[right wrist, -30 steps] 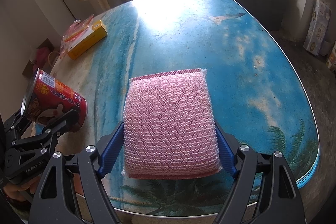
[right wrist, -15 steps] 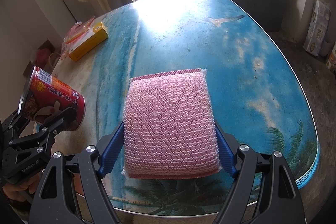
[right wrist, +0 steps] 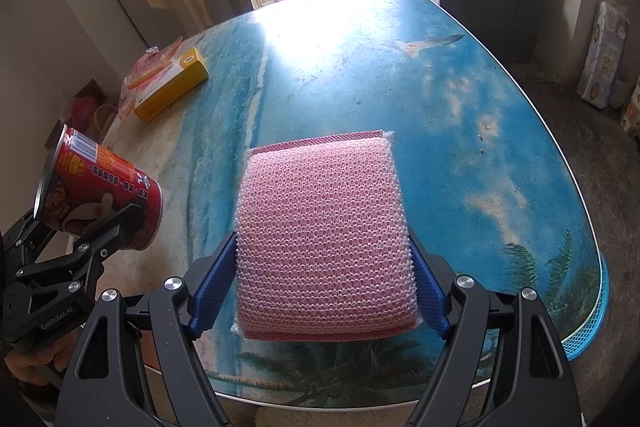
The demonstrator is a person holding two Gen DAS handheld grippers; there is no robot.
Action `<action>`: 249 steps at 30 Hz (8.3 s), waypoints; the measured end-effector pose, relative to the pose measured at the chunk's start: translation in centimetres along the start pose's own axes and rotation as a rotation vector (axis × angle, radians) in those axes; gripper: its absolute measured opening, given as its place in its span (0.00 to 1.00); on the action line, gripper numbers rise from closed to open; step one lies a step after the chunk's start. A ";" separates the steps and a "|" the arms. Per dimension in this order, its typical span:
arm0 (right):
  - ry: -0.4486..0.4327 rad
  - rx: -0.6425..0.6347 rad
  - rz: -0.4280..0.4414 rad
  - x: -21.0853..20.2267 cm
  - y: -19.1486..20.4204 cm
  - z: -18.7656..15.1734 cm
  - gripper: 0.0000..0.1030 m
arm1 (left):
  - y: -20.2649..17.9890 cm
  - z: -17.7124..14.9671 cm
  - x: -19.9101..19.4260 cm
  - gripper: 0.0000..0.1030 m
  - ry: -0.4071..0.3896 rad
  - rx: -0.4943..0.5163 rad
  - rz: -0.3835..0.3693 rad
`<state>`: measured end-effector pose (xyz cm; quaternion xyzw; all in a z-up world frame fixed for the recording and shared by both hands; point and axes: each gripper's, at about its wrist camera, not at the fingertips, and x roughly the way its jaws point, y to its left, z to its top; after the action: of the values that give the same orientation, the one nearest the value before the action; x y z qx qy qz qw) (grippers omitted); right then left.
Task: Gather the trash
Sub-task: 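Hold the red can and pink sponge raised above the table with both tools, then carry the red can and pink sponge with both tools over the blue wastebasket, then open both tools to drop the can and sponge into the basket, then move both tools back over the beach-print table, then bring the right tool to the yellow capsule box while the left tool approaches the clear bag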
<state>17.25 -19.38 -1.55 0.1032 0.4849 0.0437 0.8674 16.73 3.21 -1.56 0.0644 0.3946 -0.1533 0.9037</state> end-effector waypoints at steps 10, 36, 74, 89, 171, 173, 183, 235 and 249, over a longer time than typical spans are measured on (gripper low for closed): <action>-0.016 0.009 0.004 -0.6 -0.2 -0.3 0.75 | -0.4 0.2 -0.6 0.60 -0.009 0.008 0.001; -0.188 0.176 0.000 -8.1 -6.1 -3.8 0.75 | -7.8 2.9 -5.4 0.60 -0.117 0.162 -0.095; -0.203 0.918 -0.342 -13.0 -35.5 -24.1 0.75 | -43.4 -0.5 13.1 0.60 0.277 0.393 -0.612; -0.096 0.964 -0.328 -6.5 -40.2 -22.8 0.75 | -46.6 -2.0 25.9 0.69 0.448 0.319 -0.583; -0.143 0.213 0.018 -8.5 -4.9 -2.9 0.83 | -0.4 -3.0 -5.4 0.87 -0.173 -0.154 -0.284; -0.115 0.183 0.056 -7.5 -2.9 -1.3 0.83 | 2.1 -2.9 -5.5 0.87 -0.203 -0.201 -0.249; -0.012 0.065 0.282 -1.1 5.7 8.4 0.83 | 11.5 0.4 -4.3 0.87 -0.303 -0.360 -0.175; 0.108 0.293 0.494 7.7 -0.7 8.8 0.60 | -2.6 -1.2 -0.8 0.74 0.126 -0.092 -0.551; 0.094 0.353 0.546 5.5 -3.5 5.3 0.65 | 3.8 3.6 -0.5 0.74 -0.033 -0.277 -0.283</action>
<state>24.58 -22.60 -4.17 0.3760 0.4788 0.1946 0.7691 20.17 6.02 1.26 -0.1192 0.4024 -0.2238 0.8797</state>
